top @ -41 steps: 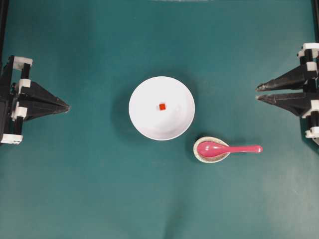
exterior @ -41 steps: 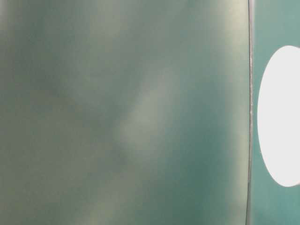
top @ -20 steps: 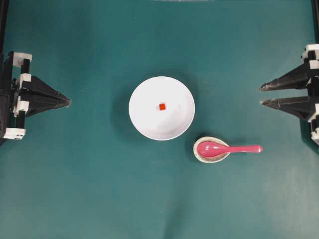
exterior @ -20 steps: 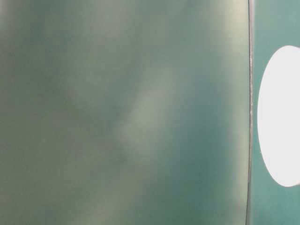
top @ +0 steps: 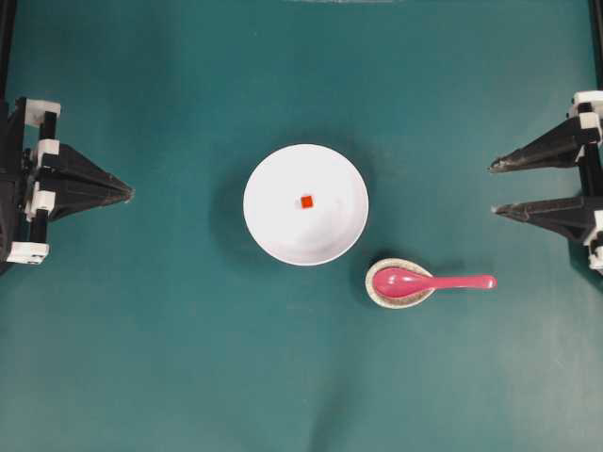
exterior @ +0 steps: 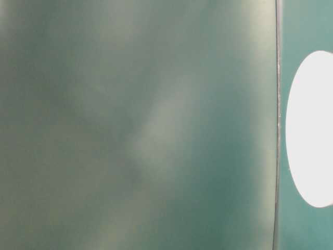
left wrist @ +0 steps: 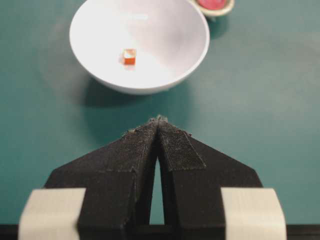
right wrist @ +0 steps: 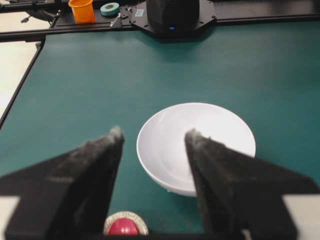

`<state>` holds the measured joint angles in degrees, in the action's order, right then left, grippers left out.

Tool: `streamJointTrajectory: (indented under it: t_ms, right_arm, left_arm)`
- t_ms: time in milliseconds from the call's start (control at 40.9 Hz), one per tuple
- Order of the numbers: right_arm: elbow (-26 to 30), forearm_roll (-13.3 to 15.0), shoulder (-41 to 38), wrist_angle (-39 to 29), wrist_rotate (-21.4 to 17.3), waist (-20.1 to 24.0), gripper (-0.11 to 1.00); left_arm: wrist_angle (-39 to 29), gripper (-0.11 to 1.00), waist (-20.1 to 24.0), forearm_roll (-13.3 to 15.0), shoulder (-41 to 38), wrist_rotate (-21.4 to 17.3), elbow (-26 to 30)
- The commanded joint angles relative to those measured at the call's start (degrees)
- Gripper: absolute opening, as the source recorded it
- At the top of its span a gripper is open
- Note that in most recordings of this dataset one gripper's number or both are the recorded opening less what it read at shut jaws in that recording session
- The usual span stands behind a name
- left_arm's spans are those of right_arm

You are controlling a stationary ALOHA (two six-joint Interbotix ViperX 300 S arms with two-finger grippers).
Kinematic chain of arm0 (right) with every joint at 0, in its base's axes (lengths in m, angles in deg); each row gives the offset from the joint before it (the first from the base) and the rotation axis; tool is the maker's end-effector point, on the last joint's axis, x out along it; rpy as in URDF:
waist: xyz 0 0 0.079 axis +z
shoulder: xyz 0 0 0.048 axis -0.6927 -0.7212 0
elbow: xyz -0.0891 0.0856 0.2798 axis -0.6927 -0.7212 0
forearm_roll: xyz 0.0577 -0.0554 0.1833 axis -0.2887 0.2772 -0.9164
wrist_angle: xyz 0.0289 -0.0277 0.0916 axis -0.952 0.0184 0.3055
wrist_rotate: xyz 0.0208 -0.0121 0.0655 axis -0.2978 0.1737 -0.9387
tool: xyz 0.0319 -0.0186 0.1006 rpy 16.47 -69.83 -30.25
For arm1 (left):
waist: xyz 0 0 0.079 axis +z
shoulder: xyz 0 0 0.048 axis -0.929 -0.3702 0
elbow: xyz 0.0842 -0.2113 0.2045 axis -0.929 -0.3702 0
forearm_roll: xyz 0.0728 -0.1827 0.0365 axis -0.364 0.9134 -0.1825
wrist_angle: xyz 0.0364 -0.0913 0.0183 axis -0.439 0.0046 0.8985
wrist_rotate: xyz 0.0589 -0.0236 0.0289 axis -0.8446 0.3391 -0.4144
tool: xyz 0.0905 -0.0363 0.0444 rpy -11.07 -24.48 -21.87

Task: Grip the spoon and scoop the red block from the bowl with right arm.
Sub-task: 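Move the right gripper open toward the pink spoon handle, then lower the open right gripper around the pink spoon's handle end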

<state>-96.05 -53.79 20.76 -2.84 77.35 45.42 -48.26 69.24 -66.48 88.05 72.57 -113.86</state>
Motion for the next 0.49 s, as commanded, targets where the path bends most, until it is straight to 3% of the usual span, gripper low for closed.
streamJointTrajectory:
  t_ms: [0,269,465]
  right_arm:
    - [0.09,-0.44,-0.88,0.26,0.09,0.18,0.58]
    - [-3.69,-1.85,-4.22,2.29,0.09,0.26,0.6]
    - [-8.0,-2.02,-6.86,9.84,0.0,1.67,0.6]
  left_arm:
    - [-0.18,-0.01,0.09,-0.18,-0.35,0.0,1.76]
    - [-0.44,-0.01,0.09,-0.18,-0.35,0.0,1.76]
    - [-0.62,-0.01,0.09,-0.09,-0.35,0.0,1.76]
